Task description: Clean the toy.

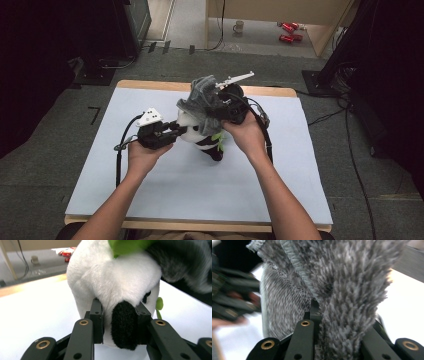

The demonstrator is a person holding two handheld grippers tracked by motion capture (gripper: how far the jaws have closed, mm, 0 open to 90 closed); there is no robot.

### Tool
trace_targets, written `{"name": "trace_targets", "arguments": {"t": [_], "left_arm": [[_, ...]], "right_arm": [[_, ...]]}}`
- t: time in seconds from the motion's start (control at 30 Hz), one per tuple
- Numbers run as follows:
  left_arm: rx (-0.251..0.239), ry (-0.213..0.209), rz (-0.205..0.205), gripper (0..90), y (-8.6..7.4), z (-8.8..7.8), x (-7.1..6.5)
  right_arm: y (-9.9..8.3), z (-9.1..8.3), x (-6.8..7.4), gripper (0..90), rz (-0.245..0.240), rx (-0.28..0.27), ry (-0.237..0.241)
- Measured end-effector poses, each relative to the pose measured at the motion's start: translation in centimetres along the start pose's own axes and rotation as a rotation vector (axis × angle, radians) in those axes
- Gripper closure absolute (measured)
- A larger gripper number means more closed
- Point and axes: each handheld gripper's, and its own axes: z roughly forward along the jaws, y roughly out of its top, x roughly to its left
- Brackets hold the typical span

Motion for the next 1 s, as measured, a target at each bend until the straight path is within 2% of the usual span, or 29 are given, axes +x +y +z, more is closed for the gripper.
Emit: {"name": "trace_targets", "arguments": {"t": [0.07,0.13,0.23,0.33,0.4,0.47,0.63,0.77,1.0], "left_arm": [[0.001,-0.008,-0.028,68.2,-0.2,-0.2,0.7],[-0.001,-0.019,-0.056,68.1,-0.4,-0.3,1.3],[-0.007,-0.027,-0.087,68.1,-0.5,-0.4,1.8],[-0.004,-0.032,-0.097,67.6,-0.8,-0.5,2.2],[0.002,-0.020,-0.082,67.1,-1.0,-0.6,2.4],[0.008,-0.022,-0.088,66.9,-1.2,-0.8,2.6],[0.025,-0.035,-0.112,66.7,-1.7,-1.2,3.4],[0.040,-0.046,-0.135,66.2,-2.1,-1.4,4.2],[0.047,-0.071,-0.168,65.0,-3.0,-1.7,5.2]], "right_arm": [[-0.6,0.1,-1.0,80.0,0.011,0.021,-0.022],[-1.3,0.0,-2.0,80.0,0.047,0.012,-0.007],[-2.0,-0.4,-2.9,79.9,0.071,-0.020,0.025],[-2.4,-0.7,-3.3,79.7,0.083,-0.037,0.038],[-2.6,-0.9,-3.6,79.7,0.080,-0.052,0.046],[-2.9,-1.0,-3.8,79.7,0.087,-0.061,0.052],[-3.7,-1.0,-4.3,79.2,0.081,-0.075,0.073],[-4.5,-1.0,-5.0,78.3,0.101,-0.086,0.088],[-5.9,-1.0,-6.0,78.5,0.119,-0.073,0.081]]}}
